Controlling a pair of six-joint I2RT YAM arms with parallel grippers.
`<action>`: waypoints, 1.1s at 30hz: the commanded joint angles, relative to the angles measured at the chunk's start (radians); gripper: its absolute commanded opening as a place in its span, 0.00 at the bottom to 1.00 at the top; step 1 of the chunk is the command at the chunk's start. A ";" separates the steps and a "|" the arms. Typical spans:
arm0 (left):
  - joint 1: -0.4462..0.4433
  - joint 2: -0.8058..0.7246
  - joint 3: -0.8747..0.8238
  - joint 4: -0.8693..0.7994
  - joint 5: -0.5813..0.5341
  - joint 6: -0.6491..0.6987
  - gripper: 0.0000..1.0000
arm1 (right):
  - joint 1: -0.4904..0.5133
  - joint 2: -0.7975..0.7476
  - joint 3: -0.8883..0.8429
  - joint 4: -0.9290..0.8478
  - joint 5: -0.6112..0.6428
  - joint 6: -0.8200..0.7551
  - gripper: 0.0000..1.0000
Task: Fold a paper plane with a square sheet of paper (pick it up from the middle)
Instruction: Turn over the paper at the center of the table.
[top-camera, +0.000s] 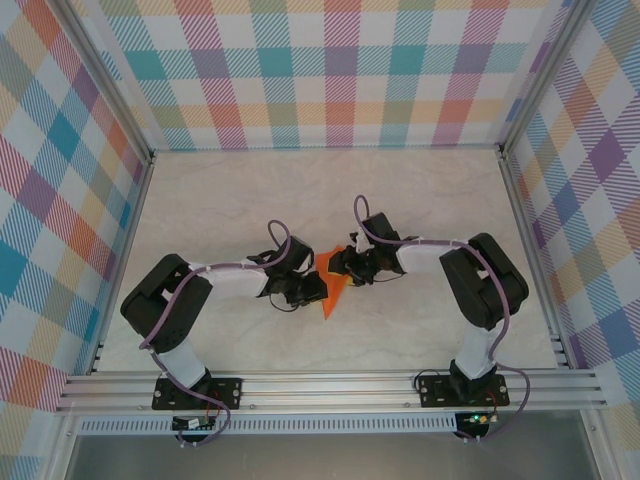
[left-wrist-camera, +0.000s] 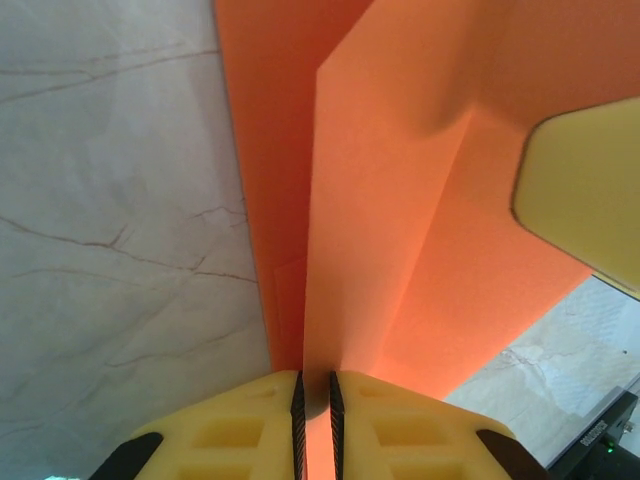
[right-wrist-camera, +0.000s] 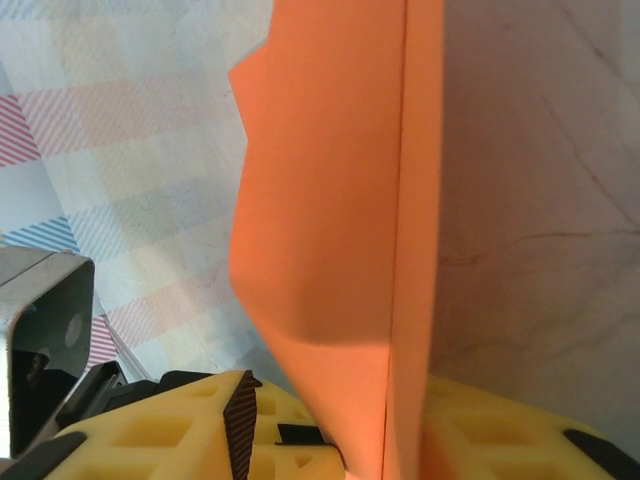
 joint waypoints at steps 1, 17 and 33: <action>-0.006 0.003 -0.012 -0.004 0.014 -0.017 0.17 | 0.006 0.030 0.024 0.016 -0.030 -0.047 0.35; -0.006 -0.024 -0.038 -0.021 -0.039 -0.026 0.17 | 0.007 0.077 0.072 -0.016 -0.081 -0.202 0.18; -0.005 -0.404 -0.154 -0.130 -0.313 -0.018 0.26 | 0.015 -0.138 0.281 -0.671 0.426 -0.387 0.09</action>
